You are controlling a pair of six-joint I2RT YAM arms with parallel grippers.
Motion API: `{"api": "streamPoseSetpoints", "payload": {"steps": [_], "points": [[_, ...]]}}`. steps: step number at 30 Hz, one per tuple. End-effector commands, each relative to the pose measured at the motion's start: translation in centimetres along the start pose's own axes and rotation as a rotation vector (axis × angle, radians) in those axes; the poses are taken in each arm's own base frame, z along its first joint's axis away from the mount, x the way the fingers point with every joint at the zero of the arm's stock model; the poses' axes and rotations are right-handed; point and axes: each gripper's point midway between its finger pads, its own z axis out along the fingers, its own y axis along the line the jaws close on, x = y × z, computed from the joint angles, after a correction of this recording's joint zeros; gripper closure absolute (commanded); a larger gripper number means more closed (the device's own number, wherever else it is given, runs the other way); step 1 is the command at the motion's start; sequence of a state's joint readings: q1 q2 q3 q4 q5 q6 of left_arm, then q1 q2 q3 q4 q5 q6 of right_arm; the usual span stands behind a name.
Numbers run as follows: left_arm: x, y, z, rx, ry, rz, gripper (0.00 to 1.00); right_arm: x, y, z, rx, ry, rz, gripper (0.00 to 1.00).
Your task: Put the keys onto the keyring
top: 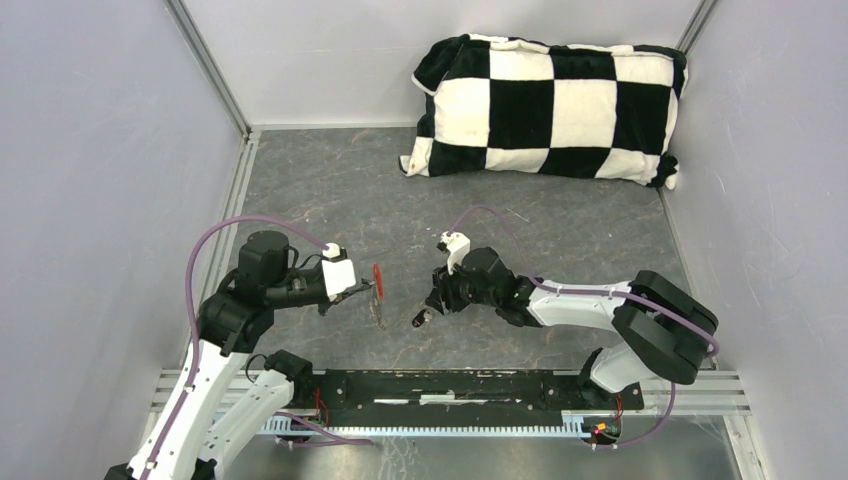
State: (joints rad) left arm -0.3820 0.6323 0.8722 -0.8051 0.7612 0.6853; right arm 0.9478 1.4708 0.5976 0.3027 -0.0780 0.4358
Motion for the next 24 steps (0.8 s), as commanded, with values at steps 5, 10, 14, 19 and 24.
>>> {"api": "streamPoseSetpoints", "payload": {"steps": [5, 10, 14, 19, 24], "points": [[-1.9, 0.8, -0.4, -0.028, -0.052, 0.080, 0.98, 2.1, 2.3, 0.9, -0.119, 0.096, 0.181, 0.55], [-2.0, 0.7, -0.5, -0.025, -0.053, 0.085, 0.98, 3.2, 1.2, 1.3, -0.060, 0.137, 0.202, 0.56], [-2.2, 0.7, -0.5, -0.019, -0.060, 0.087, 0.98, 3.4, 0.8, 1.6, -0.034, 0.151, 0.204, 0.57], [-2.3, 0.7, -0.6, -0.020, -0.061, 0.089, 0.98, 3.0, 0.9, 2.2, -0.032, 0.143, 0.209, 0.59], [-2.2, 0.7, -0.6, -0.023, -0.059, 0.091, 0.98, 2.6, 0.7, 2.8, -0.018, 0.135, 0.199, 0.63]]}}
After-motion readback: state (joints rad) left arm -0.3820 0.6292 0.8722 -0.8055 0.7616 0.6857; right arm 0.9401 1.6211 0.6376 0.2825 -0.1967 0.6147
